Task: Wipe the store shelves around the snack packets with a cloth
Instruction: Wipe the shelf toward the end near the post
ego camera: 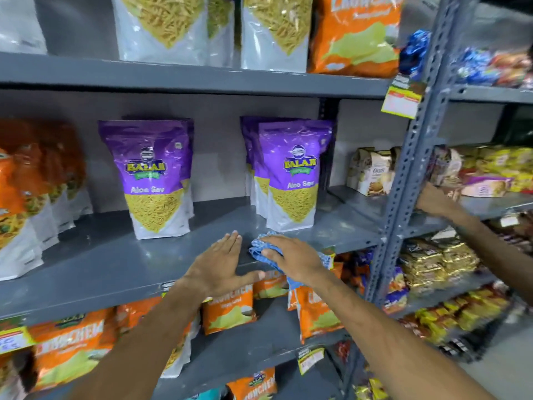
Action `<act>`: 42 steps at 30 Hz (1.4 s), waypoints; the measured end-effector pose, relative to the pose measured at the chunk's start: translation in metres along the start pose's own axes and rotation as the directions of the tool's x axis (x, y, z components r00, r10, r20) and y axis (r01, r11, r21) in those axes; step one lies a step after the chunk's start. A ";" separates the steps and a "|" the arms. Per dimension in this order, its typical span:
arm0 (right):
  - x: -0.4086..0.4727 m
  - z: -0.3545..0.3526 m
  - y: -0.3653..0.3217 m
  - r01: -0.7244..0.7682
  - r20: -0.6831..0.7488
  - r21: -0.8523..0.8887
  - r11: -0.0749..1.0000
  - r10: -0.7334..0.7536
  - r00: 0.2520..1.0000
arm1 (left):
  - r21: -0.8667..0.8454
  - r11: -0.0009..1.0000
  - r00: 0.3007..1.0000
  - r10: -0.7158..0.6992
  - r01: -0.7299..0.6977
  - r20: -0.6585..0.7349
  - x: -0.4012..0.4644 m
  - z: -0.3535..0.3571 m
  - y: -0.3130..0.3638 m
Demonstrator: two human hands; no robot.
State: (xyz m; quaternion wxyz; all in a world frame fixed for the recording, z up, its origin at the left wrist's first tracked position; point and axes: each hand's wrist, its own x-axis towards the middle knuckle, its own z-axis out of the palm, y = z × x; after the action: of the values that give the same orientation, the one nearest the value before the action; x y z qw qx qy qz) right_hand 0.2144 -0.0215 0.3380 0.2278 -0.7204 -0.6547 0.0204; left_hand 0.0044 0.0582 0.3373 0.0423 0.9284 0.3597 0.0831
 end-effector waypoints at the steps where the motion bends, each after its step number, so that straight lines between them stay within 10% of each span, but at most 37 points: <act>1: -0.002 -0.006 0.012 -0.012 -0.010 0.002 1.000 0.012 1.000 | 0.006 1.000 1.000 -0.006 0.006 0.006 0.007 0.003 0.007; 12: -0.010 -0.056 0.134 -0.075 -0.087 -0.045 0.996 0.071 0.994 | 0.100 0.987 0.991 -0.133 0.130 0.026 0.069 0.024 0.048; 18: 0.033 -0.088 0.180 -0.080 -0.368 0.320 0.944 0.202 0.908 | 0.095 0.986 0.991 -0.137 0.136 0.005 0.073 0.031 0.046; 25: 0.191 -0.083 0.229 -0.403 -0.228 0.265 0.876 0.463 0.856 | 0.084 0.986 0.990 -0.138 0.141 -0.042 0.073 0.035 0.044; 42: 0.269 -0.042 0.266 -0.028 0.104 -0.080 0.996 0.037 0.994 | 0.073 0.983 0.985 -0.163 0.166 -0.051 0.072 0.038 0.044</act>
State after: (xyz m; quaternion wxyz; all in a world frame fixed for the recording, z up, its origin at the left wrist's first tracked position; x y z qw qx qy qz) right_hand 0.5153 0.2118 0.3538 0.1644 -0.7373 -0.6543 0.0364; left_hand 0.0927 0.0734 0.3150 0.0054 0.8943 0.4390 0.0862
